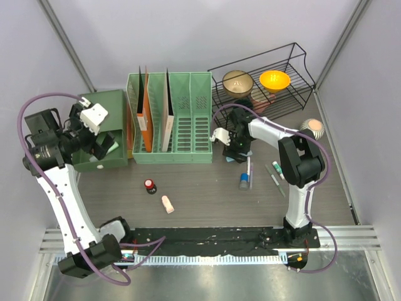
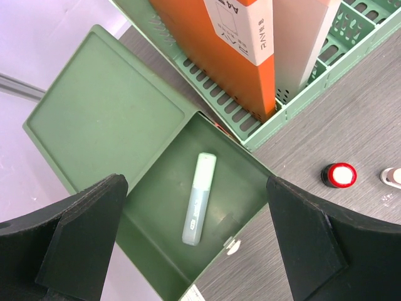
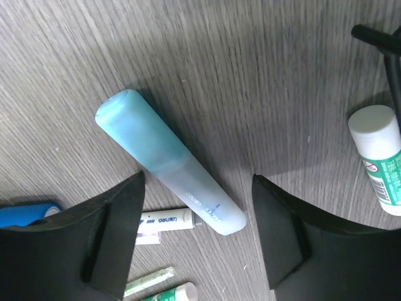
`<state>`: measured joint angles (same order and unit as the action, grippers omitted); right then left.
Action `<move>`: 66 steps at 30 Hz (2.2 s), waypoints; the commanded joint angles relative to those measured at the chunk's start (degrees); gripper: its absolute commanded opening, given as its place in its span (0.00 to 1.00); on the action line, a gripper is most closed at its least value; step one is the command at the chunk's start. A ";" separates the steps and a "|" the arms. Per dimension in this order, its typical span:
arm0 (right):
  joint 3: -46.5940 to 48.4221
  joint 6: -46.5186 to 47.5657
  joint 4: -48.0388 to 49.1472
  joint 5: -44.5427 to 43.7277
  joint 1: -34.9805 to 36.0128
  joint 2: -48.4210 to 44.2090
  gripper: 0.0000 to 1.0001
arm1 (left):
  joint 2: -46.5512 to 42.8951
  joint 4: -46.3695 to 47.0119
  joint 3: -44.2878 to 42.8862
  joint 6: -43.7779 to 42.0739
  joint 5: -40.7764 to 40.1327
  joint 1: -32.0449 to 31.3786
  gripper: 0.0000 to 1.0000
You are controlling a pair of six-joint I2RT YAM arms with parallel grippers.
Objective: Organize the desk
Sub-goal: Pick up the stationery from the center of the board, then place the stationery in the drawer.
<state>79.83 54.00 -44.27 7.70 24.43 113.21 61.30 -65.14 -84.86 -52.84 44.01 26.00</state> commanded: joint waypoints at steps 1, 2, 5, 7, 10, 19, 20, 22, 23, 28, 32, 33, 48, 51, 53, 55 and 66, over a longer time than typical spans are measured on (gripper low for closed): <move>0.24 0.76 2.78 -0.68 0.36 1.58 0.64 | -1.97 -0.33 0.75 -0.07 1.43 0.46 1.00; -0.11 0.50 2.87 -0.50 0.45 1.58 0.61 | -2.06 -0.42 0.84 0.02 1.43 0.37 1.00; -1.25 -0.38 3.31 0.21 1.06 0.70 0.45 | -1.80 -1.04 0.92 -0.16 1.52 0.46 1.00; -2.57 -1.34 3.75 0.20 1.68 0.09 0.30 | -1.97 -0.95 1.10 0.02 1.78 0.37 1.00; -3.98 -2.84 4.19 0.38 2.64 -1.50 0.11 | -1.97 -0.77 1.45 0.19 2.48 0.37 1.00; -4.60 -6.44 4.02 1.60 2.56 -8.51 0.01 | -2.94 -1.91 2.77 0.72 5.99 0.37 1.00; -4.16 -7.41 3.50 2.05 2.56 -9.31 0.01 | -3.03 -2.52 2.94 0.81 6.87 0.37 1.00; -2.33 -8.20 1.21 3.71 2.56 -12.03 0.01 | -3.29 -3.67 3.65 0.81 10.02 0.37 1.00; -1.70 -9.42 -0.19 4.33 2.56 -13.00 0.01 | -3.46 -4.02 3.91 0.98 11.35 0.28 1.00; 1.90 -12.95 -3.97 9.95 2.56 -20.64 0.01 | -4.87 -3.24 7.34 6.34 19.79 -0.42 1.00; 5.50 -16.55 -7.32 18.81 2.56 -25.30 0.01 | -7.15 1.14 10.84 13.00 24.28 -5.93 1.00; 7.16 -18.21 -7.67 20.67 2.56 -26.19 0.02 | -8.72 7.08 12.16 19.38 23.85 -7.79 1.00; 22.30 -30.00 -8.38 43.18 6.94 -27.60 0.04 | -2.86 51.05 18.59 57.92 2.23 -47.00 1.00; 21.51 -32.55 -5.13 43.71 8.44 -28.48 0.04 | -1.36 59.12 18.59 63.11 3.36 -47.27 1.00; 21.42 -33.78 -3.55 44.33 9.76 -28.57 0.04 | -0.31 61.09 16.76 65.04 3.89 -47.44 0.99; 21.50 -34.05 -2.93 44.59 10.90 -28.48 0.04 | 1.45 61.63 14.39 65.49 2.15 -47.53 1.00; 22.82 -34.14 -2.84 44.42 12.75 -27.43 0.04 | 1.54 68.13 15.51 70.33 5.56 -48.67 1.00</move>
<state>101.06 20.71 -47.86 51.16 35.64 86.15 63.64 -5.89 -68.64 13.39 47.64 -21.56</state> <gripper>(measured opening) 0.286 0.996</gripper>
